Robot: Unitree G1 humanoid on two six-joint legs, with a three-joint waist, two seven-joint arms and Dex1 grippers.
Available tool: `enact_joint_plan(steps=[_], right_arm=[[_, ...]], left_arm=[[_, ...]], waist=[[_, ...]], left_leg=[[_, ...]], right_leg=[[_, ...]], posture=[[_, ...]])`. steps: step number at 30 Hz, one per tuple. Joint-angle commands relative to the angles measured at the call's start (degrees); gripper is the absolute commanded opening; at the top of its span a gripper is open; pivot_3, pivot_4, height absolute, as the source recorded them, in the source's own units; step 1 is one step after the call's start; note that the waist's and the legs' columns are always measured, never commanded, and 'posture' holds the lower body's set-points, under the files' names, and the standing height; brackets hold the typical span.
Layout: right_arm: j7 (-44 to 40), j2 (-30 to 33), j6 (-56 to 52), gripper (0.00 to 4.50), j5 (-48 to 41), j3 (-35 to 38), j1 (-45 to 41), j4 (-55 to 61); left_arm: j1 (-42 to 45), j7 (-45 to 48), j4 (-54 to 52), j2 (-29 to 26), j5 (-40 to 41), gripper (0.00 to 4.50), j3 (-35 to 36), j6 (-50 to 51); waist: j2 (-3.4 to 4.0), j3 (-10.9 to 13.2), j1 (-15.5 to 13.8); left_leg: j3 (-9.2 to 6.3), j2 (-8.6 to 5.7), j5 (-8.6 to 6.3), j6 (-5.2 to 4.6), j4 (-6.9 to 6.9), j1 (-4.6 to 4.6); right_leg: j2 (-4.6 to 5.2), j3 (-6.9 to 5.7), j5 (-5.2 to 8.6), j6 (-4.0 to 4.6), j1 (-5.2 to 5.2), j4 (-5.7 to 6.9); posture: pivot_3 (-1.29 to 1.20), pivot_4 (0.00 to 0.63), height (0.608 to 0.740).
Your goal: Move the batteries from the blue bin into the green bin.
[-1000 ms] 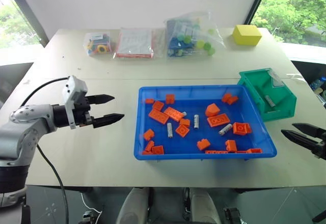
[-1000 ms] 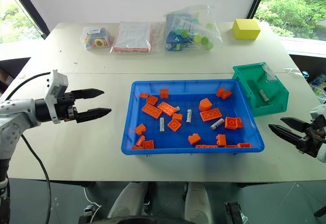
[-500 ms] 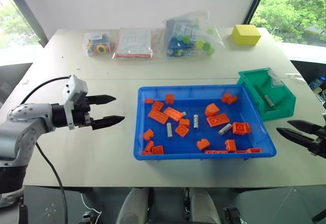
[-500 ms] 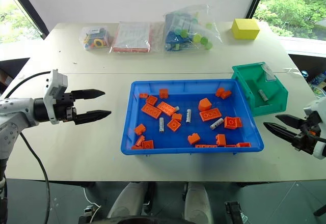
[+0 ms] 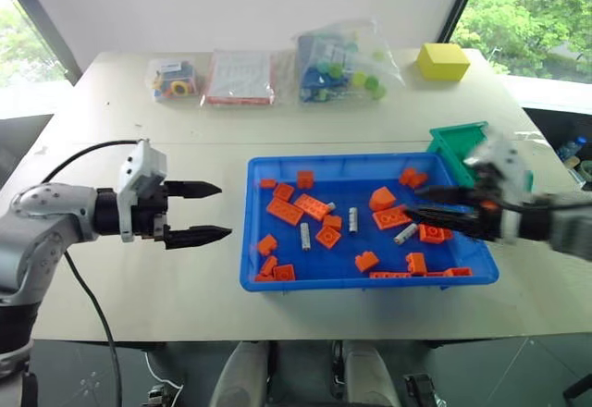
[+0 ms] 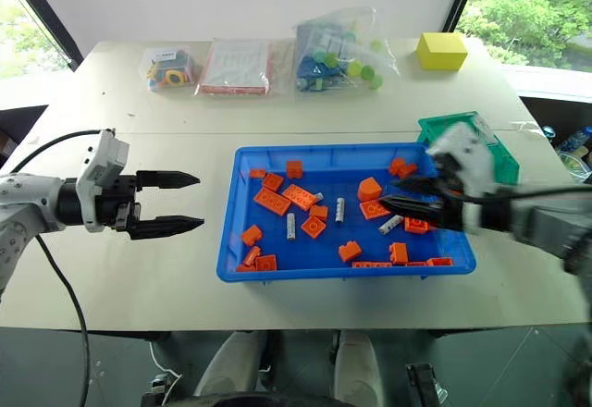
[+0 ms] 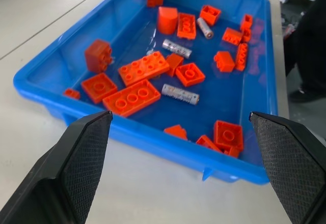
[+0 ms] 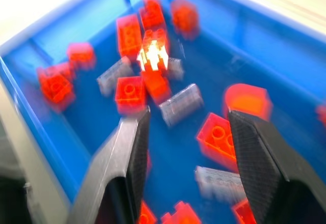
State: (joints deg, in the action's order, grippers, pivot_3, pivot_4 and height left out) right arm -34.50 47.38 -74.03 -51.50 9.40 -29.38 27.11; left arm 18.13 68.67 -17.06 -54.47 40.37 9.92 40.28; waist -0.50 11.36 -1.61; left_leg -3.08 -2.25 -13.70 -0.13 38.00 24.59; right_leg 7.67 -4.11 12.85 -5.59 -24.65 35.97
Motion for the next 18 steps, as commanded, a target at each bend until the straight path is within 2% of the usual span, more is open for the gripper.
enact_joint_plan(steps=[1, 4, 9, 18], right_arm=[[5.01, -5.96, -7.00, 2.44, -1.49, -4.37, -5.12, -1.80], [7.04, -11.62, -10.81, 2.44, -1.16, -9.24, -7.36, -2.78], [7.76, -14.91, -11.22, 2.44, 1.78, -16.44, -6.29, -3.98], [6.70, -18.75, -8.18, 2.44, 6.91, -20.86, -9.23, -10.94]], left_arm=[[0.54, 0.57, -1.08, -1.06, 0.53, 4.50, 0.87, -0.53], [-0.10, 0.60, -1.50, -1.50, 0.79, 4.50, 1.40, -0.47], [-1.41, 0.71, -3.02, -2.43, 2.21, 4.50, 2.81, 0.75], [-2.54, -0.06, -4.21, -3.27, 3.72, 4.50, 3.60, 1.24]], waist=[[-0.03, 0.02, -0.22], [-0.05, 0.02, -0.53], [-0.06, 0.01, -0.38], [-0.06, 0.01, 1.13]], left_leg=[[0.00, -0.02, 0.00, 0.00, 0.00, 0.08], [-0.03, -0.13, 0.01, -0.01, 0.00, 0.39], [-0.02, -0.29, 0.04, 0.00, 0.15, 0.74], [-0.06, -0.04, 0.13, 0.09, 0.16, 0.53]], right_leg=[[0.00, 0.00, 0.00, 0.00, -0.06, 0.01], [-0.04, -0.03, -0.02, -0.05, -0.31, 0.03], [0.00, -0.02, -0.14, -0.24, -0.58, 0.10], [-0.29, -0.02, -0.19, -0.11, -0.53, 0.25]], posture=[[0.00, 0.150, 0.692], [0.00, 0.150, 0.692], [0.00, 0.150, 0.692], [0.00, 0.150, 0.692]])
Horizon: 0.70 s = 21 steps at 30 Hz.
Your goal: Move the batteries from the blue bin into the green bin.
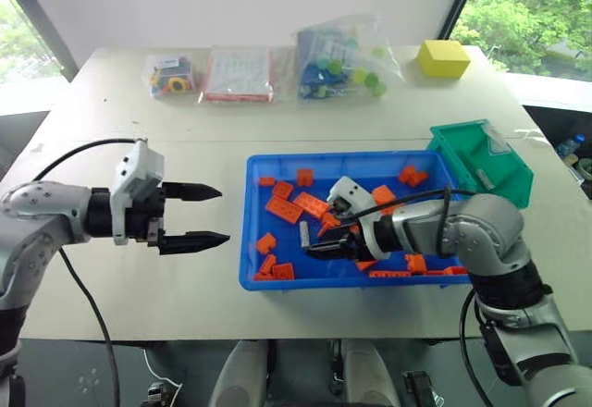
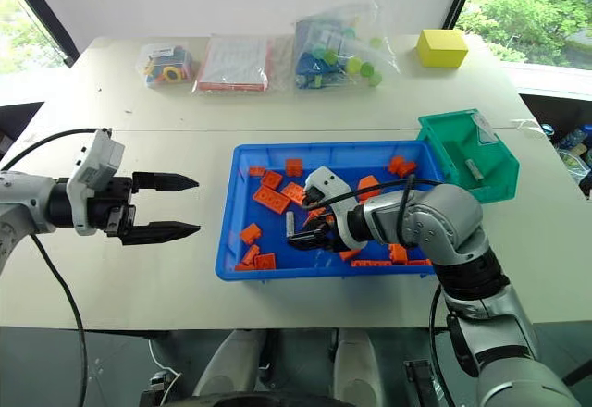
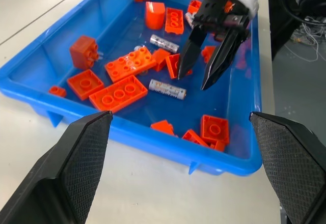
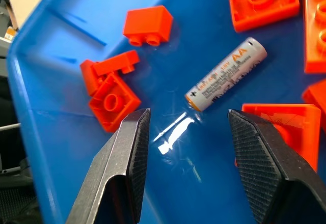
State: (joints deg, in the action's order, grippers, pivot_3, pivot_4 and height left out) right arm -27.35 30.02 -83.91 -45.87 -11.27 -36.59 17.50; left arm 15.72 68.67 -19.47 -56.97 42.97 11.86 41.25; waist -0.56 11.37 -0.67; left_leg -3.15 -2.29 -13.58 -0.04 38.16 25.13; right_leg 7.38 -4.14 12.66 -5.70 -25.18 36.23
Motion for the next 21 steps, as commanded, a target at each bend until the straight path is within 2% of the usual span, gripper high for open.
enact_joint_plan(steps=[1, 10, 21], right_arm=[[-0.52, -1.78, 2.03, 2.44, 1.79, -0.41, -2.29, -1.88], [-1.08, -4.19, 3.32, 2.44, 5.26, -1.41, -4.25, -4.94], [0.07, -8.11, -0.06, 2.44, 4.88, 2.24, -5.93, -4.25]], left_arm=[[-0.23, -0.15, -1.91, -0.74, 1.26, 4.50, 1.72, 0.29], [0.27, -0.60, -1.58, -0.27, 1.31, 4.50, 1.56, 0.07], [1.07, -0.50, -0.29, 0.24, 0.19, 4.50, 0.61, -1.25]], waist=[[0.00, 0.00, 0.38], [0.00, 0.00, 1.43], [0.00, 0.00, 1.38]], left_leg=[[0.00, 0.00, 0.00, 0.00, 0.00, -0.01], [-0.01, 0.02, 0.01, 0.02, -0.02, -0.02], [-0.01, 0.04, 0.03, 0.05, -0.02, -0.03]], right_leg=[[-0.01, 0.01, -0.04, -0.06, 0.00, 0.02], [-0.04, 0.02, -0.07, -0.12, -0.03, 0.10], [-0.08, 0.04, -0.07, -0.12, -0.04, 0.13]], posture=[[0.00, 0.150, 0.692], [0.00, 0.150, 0.692], [0.00, 0.150, 0.692]])
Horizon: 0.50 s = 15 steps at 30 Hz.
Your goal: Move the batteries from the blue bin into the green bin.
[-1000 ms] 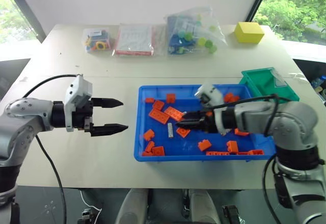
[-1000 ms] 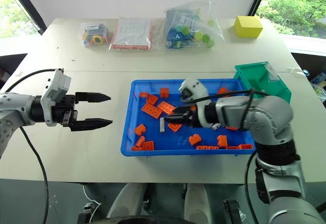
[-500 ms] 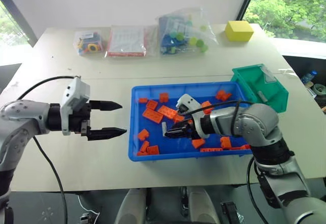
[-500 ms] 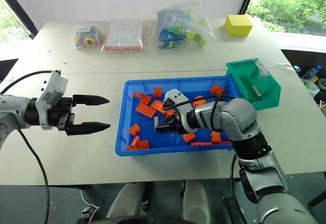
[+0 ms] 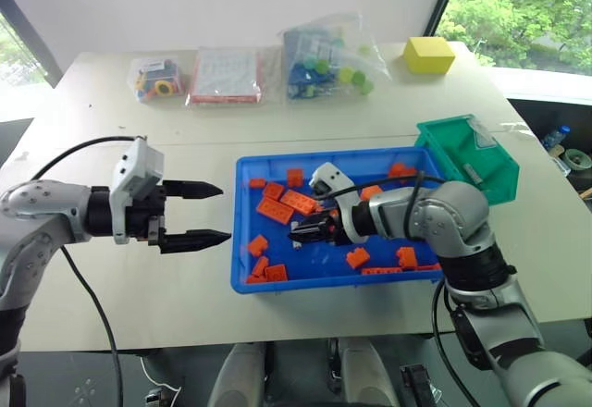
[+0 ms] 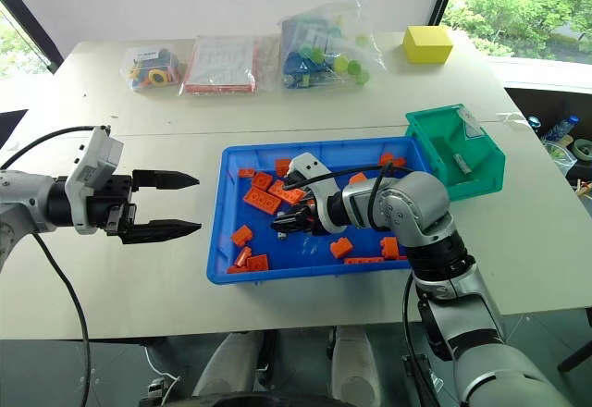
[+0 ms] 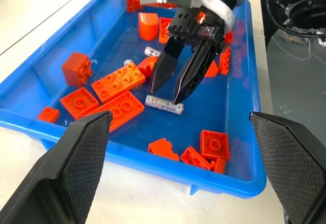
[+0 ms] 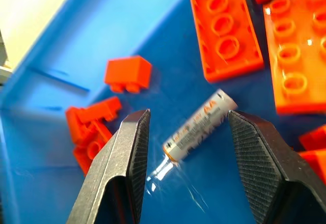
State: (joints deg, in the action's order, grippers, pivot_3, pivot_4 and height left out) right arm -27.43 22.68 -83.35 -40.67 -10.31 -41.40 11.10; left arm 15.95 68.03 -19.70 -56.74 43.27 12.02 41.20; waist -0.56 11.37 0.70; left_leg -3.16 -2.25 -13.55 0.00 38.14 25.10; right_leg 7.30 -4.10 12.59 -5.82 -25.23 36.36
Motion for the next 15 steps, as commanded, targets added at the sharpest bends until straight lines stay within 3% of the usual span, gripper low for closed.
enact_joint_plan(steps=[1, 4, 5, 6, 15], right_arm=[[0.17, -0.88, -0.59, 2.71, -0.19, 0.90, -0.86, 2.40], [0.90, -0.68, 0.96, 3.54, 1.86, -1.88, 0.55, 2.41], [1.25, -0.60, 1.41, 4.15, 2.65, -2.57, 0.86, 2.18], [1.36, -0.46, 1.72, 4.45, 3.26, -3.03, 1.06, 1.92], [1.13, -1.23, 2.13, 4.45, 5.17, -4.36, 2.23, 0.95]], left_arm=[[1.06, 0.12, 0.15, 0.09, -0.16, 4.50, 0.33, -1.30], [1.76, -0.04, 0.55, 0.37, -0.19, 4.50, 0.01, -1.41], [1.84, -0.03, 0.57, 0.43, -0.18, 4.50, 0.00, -1.40], [1.86, 0.01, 0.58, 0.48, -0.14, 4.50, 0.01, -1.38], [1.94, -0.08, 0.82, 0.95, -0.47, 4.50, -0.28, -1.87]], waist=[[0.00, 0.00, 0.05], [0.00, 0.00, 0.09], [0.00, 0.00, 0.11], [0.00, 0.00, 0.12], [-0.01, -0.01, 0.11]], left_leg=[[0.00, 0.00, 0.00, 0.00, 0.00, 0.00], [0.00, 0.00, 0.00, 0.00, 0.00, 0.00], [0.01, 0.00, 0.00, 0.00, 0.00, 0.00], [0.01, 0.00, 0.00, 0.00, 0.00, -0.01], [0.02, 0.00, 0.01, 0.01, 0.00, -0.10]], right_leg=[[0.00, 0.00, 0.00, 0.00, 0.00, 0.00], [0.00, 0.01, 0.00, 0.00, -0.01, 0.00], [0.00, 0.00, 0.00, 0.00, 0.00, 0.00], [0.00, 0.01, 0.00, 0.00, 0.00, 0.00], [0.00, 0.04, 0.00, 0.00, 0.05, 0.07]], posture=[[0.00, 0.150, 0.692], [0.00, 0.150, 0.692], [0.00, 0.150, 0.692], [0.00, 0.150, 0.692], [0.00, 0.150, 0.692]])
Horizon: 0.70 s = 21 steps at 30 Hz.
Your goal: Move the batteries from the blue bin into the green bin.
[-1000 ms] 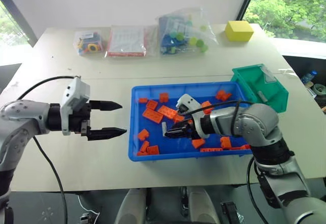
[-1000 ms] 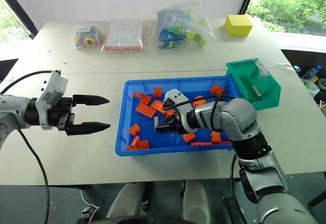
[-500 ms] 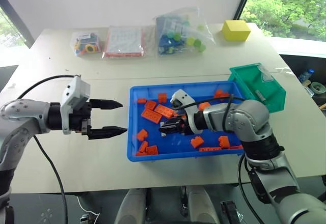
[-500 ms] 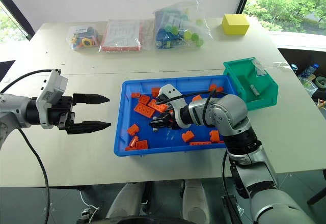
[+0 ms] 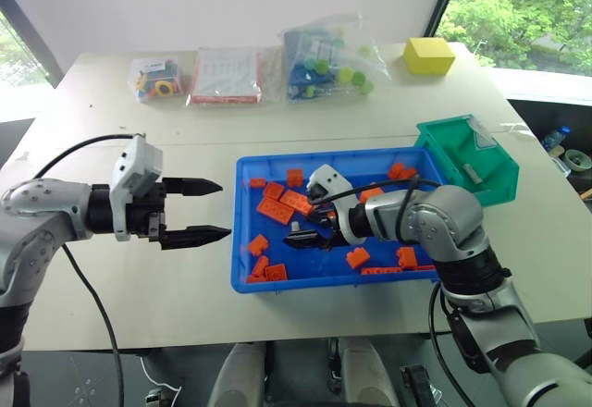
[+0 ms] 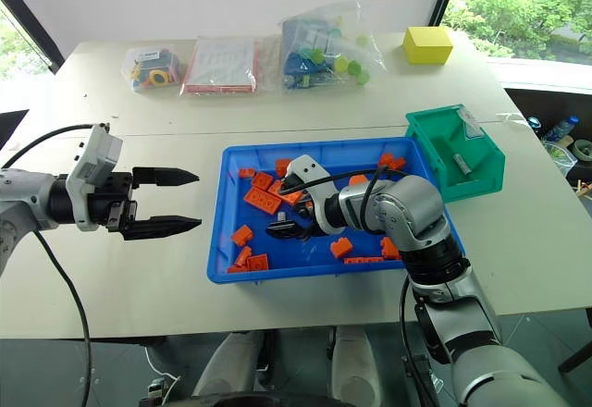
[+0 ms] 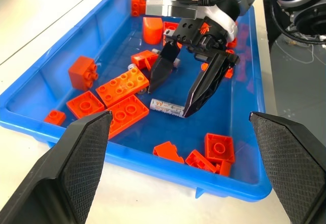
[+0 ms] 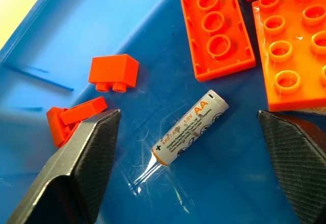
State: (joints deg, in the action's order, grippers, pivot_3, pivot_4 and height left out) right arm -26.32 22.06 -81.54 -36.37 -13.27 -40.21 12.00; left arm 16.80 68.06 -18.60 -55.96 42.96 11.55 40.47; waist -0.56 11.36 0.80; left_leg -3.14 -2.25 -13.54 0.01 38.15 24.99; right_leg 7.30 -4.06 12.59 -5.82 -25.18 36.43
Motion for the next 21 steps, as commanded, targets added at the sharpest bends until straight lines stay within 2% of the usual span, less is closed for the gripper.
enact_joint_plan(steps=[1, 5, 6, 7, 8, 14, 15, 21], right_arm=[[-0.13, -0.59, 1.20, 4.45, 1.57, -2.77, 1.30, -0.11], [-1.39, 0.91, 5.46, 4.45, 4.93, -8.21, 1.83, -0.09], [-1.88, 1.48, 7.09, 3.92, 6.12, -9.73, 1.82, -0.19], [-2.46, 1.98, 8.52, 3.65, 7.12, -10.97, 1.70, -0.35], [-2.92, 2.14, 9.41, 3.18, 7.78, -11.72, 1.43, -0.68], [-5.17, 2.11, 9.76, 0.20, 8.59, -11.72, 0.77, -0.88], [-5.43, 2.29, 9.60, 0.04, 8.65, -11.56, 0.74, -0.72], [-6.47, 2.89, 5.04, 0.05, 6.59, -6.57, -0.48, 1.14]], left_arm=[[1.23, -0.20, -0.29, 0.21, -0.12, 4.50, 0.18, -1.10], [1.46, -0.02, -0.04, 0.03, -0.12, 4.50, 0.29, -1.13], [1.58, 0.04, 0.08, -0.05, -0.16, 4.50, 0.29, -1.16], [1.68, 0.10, 0.18, -0.09, -0.18, 4.50, 0.28, -1.17], [1.79, 0.14, 0.28, -0.12, -0.23, 4.50, 0.25, -1.23], [2.64, 0.26, 1.03, -0.11, -0.49, 4.50, -0.06, -1.66], [2.75, 0.37, 1.21, -0.12, -0.59, 4.50, -0.13, -1.79], [3.83, 1.07, 1.95, 0.20, -0.86, 4.50, -1.18, -1.84]], waist=[[-0.01, -0.01, 0.01], [-0.02, -0.02, 0.11], [-0.01, -0.02, 0.14], [0.00, -0.03, 0.12], [-0.01, -0.03, 0.11], [-0.01, -0.04, 0.03], [-0.01, -0.04, 0.02], [-0.01, -0.04, -0.17]], left_leg=[[0.00, 0.00, 0.00, 0.00, 0.00, -0.01], [0.01, 0.00, 0.00, 0.00, -0.02, -0.29], [0.03, 0.01, -0.01, 0.00, -0.05, -0.48], [0.03, 0.01, -0.01, 0.00, -0.09, -0.61], [0.02, 0.02, -0.02, 0.00, -0.10, -0.66], [0.00, 0.05, -0.01, 0.00, -0.11, -0.65], [0.00, 0.05, -0.01, 0.01, -0.11, -0.65], [-0.01, 0.05, -0.01, 0.01, -0.11, -0.64]], right_leg=[[0.00, 0.01, 0.00, 0.00, 0.01, 0.00], [0.00, 0.02, 0.01, 0.00, 0.26, -0.01], [0.00, 0.03, 0.02, 0.00, 0.40, -0.02], [0.00, 0.03, 0.03, 0.01, 0.52, -0.05], [-0.01, 0.03, 0.12, 0.13, 0.56, -0.07], [-0.03, 0.03, 0.08, 0.11, 0.55, -0.07], [-0.03, 0.04, 0.08, 0.10, 0.55, -0.07], [-0.03, 0.03, 0.08, 0.10, 0.55, -0.07]], posture=[[0.00, 0.150, 0.692], [0.00, 0.150, 0.692], [0.00, 0.150, 0.692], [0.00, 0.150, 0.692], [0.00, 0.150, 0.692], [0.00, 0.150, 0.692], [0.00, 0.150, 0.692], [0.00, 0.150, 0.692]])
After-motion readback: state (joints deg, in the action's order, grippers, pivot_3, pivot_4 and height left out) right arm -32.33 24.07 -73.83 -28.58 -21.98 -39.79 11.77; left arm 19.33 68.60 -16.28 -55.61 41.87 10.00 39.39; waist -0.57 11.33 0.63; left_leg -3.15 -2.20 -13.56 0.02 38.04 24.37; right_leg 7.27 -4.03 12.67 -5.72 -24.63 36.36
